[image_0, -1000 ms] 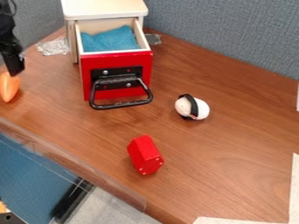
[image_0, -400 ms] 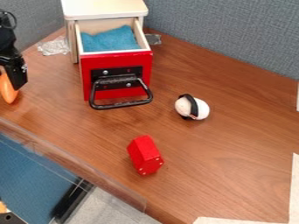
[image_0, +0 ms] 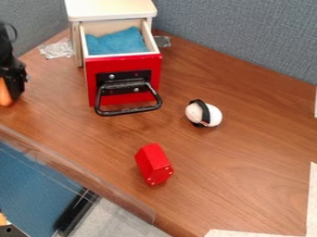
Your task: Put the carrot in the drawer
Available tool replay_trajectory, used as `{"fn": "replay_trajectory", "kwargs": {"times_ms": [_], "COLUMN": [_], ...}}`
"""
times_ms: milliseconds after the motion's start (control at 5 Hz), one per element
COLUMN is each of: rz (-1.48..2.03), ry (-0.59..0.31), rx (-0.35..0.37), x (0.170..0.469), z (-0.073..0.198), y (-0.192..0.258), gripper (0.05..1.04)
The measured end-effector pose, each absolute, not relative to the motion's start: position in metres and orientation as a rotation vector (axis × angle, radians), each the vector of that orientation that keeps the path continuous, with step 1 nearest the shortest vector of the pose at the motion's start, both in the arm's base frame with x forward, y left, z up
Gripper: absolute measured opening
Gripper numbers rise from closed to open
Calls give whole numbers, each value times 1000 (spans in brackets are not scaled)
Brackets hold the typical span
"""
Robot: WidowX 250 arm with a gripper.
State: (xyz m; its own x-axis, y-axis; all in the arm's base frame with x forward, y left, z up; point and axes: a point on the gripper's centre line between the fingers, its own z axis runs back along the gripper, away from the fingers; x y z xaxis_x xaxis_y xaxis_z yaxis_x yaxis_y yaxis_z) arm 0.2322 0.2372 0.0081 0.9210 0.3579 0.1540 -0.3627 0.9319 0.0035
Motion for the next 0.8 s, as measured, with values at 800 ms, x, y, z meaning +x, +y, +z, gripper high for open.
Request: {"fn": "replay_trajectory", "kwargs": {"times_ms": [800], "rz": [369], "ry": [-173], "rx": [52], "x": [226], "z": [16], "y": [238], "gripper": [576]}}
